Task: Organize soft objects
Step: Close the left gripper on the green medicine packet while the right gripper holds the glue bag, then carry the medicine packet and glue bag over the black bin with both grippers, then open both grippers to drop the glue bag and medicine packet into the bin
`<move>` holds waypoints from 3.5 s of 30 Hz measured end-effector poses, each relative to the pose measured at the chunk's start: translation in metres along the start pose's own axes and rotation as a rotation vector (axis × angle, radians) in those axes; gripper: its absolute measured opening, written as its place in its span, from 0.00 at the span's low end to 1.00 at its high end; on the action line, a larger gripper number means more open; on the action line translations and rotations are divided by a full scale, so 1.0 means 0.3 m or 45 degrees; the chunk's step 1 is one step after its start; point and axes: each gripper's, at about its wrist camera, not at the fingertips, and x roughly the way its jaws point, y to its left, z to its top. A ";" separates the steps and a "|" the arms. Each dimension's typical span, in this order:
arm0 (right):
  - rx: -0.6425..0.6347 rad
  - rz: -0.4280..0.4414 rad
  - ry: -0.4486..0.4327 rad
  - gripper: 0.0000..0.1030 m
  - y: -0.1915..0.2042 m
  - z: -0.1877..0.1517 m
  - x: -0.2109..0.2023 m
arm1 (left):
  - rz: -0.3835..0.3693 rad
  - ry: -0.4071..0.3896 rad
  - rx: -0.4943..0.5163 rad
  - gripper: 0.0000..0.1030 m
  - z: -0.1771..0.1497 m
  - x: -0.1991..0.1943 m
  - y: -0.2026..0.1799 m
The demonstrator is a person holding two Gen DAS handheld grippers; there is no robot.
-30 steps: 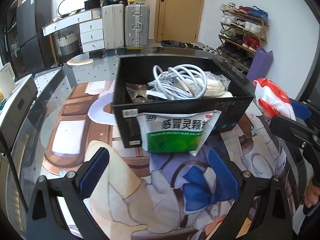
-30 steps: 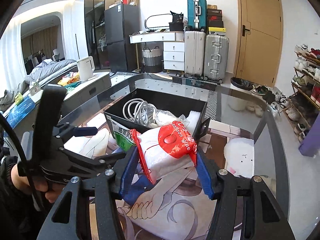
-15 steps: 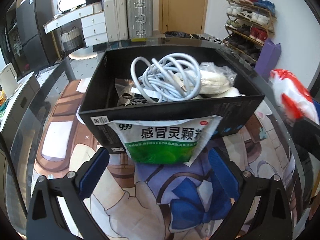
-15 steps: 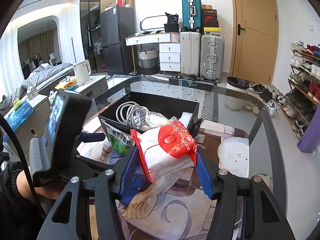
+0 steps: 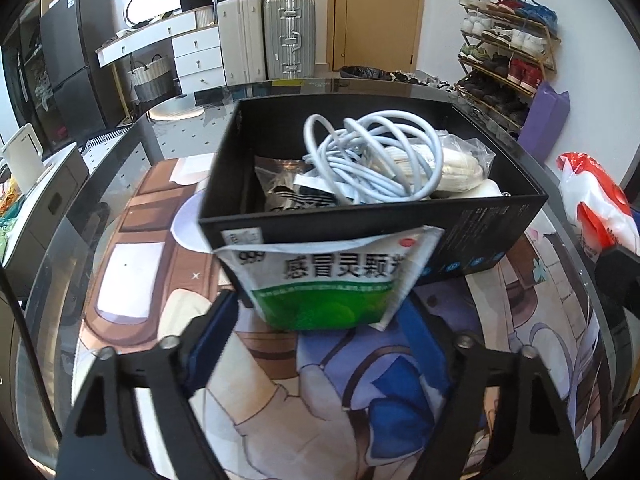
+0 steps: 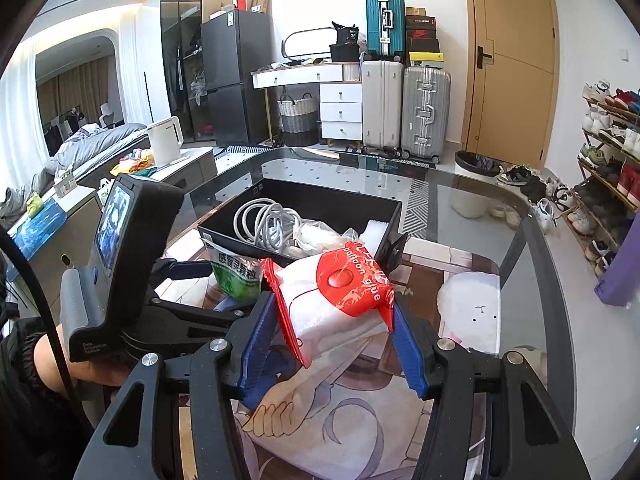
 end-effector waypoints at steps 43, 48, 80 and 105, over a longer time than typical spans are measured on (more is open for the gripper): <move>-0.043 0.003 -0.060 0.55 0.030 0.070 0.026 | -0.126 -0.253 -0.051 0.58 0.126 -0.236 0.182; -0.045 0.007 -0.081 0.55 0.030 0.110 0.039 | -0.161 -0.256 -0.064 0.58 0.149 -0.232 0.182; -0.066 0.060 0.020 0.55 -0.012 0.259 0.282 | -0.194 -0.133 0.035 0.60 0.284 -0.036 0.108; -0.022 -0.009 -0.128 0.95 -0.020 0.159 0.095 | -0.181 -0.283 0.092 0.98 0.178 -0.216 0.130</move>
